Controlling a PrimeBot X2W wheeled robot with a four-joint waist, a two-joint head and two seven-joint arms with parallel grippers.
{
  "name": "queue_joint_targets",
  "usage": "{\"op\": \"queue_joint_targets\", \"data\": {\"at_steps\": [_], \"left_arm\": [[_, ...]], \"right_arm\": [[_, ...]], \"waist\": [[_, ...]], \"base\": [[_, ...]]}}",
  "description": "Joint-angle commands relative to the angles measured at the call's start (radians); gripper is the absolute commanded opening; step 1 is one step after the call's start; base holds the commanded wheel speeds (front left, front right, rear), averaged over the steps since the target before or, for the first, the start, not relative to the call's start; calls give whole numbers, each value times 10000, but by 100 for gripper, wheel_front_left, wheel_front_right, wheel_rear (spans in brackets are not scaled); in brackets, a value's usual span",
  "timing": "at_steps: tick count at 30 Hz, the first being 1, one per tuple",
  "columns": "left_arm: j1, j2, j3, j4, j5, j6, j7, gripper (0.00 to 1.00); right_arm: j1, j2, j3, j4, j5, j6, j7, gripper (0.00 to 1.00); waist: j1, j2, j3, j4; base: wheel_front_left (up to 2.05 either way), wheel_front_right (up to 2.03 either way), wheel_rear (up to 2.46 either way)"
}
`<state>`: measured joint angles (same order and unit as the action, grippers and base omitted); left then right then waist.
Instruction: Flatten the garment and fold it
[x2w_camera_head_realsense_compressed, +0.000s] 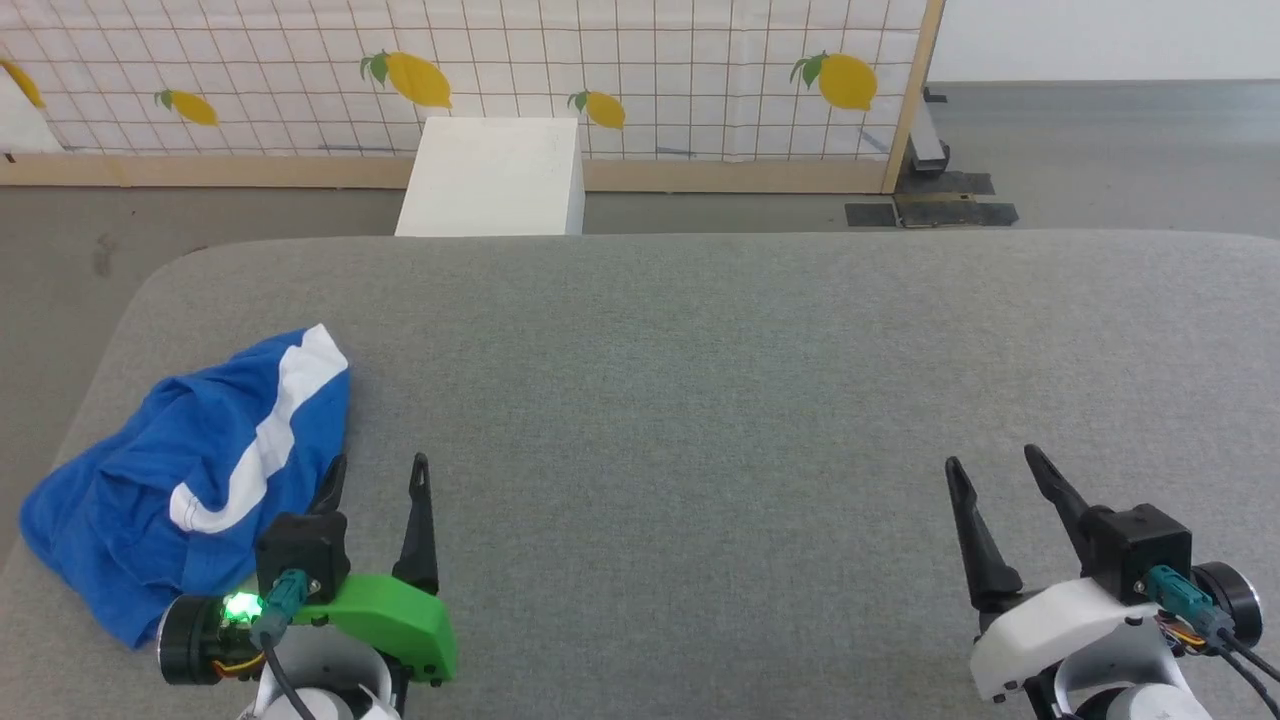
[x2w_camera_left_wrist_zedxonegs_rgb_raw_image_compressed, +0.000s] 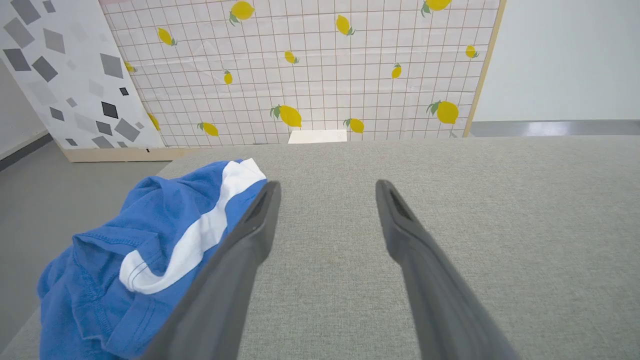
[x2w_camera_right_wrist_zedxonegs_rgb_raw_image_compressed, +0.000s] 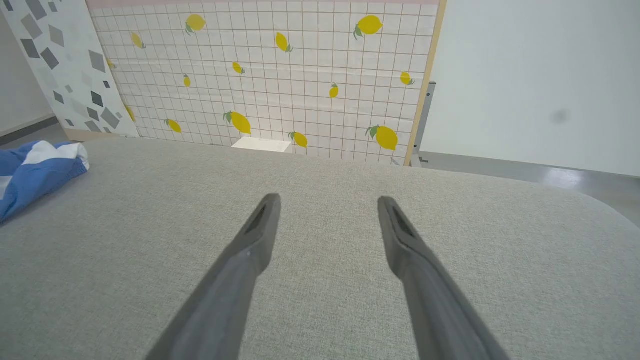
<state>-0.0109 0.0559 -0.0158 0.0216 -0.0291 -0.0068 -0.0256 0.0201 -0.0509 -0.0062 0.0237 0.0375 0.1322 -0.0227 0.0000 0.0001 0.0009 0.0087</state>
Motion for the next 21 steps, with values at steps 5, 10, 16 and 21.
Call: {"op": "queue_joint_targets", "data": {"at_steps": [5, 10, 16, 21], "left_arm": [[13, -9, -10, 70, -178, 87, -180, 100], [18, -12, 1, 111, -254, 107, -285, 100], [50, -14, 27, 170, -340, 143, -408, 100], [99, -16, 63, 206, -417, 177, -512, 100]], "right_arm": [[121, 1, -13, 111, 243, -2, -196, 100], [147, 1, -12, 184, 383, -3, -301, 100], [172, 2, -11, 282, 530, -4, -425, 100], [189, 2, -19, 362, 650, -4, -530, 100]], "waist": [[0, -1, 16, 158], [0, -1, 31, 378], [0, -1, 36, 703], [0, -1, 43, 1003]], "base": [[0, 0, 0], [0, 0, 0], [0, 0, 0], [0, 0, 0]]}}
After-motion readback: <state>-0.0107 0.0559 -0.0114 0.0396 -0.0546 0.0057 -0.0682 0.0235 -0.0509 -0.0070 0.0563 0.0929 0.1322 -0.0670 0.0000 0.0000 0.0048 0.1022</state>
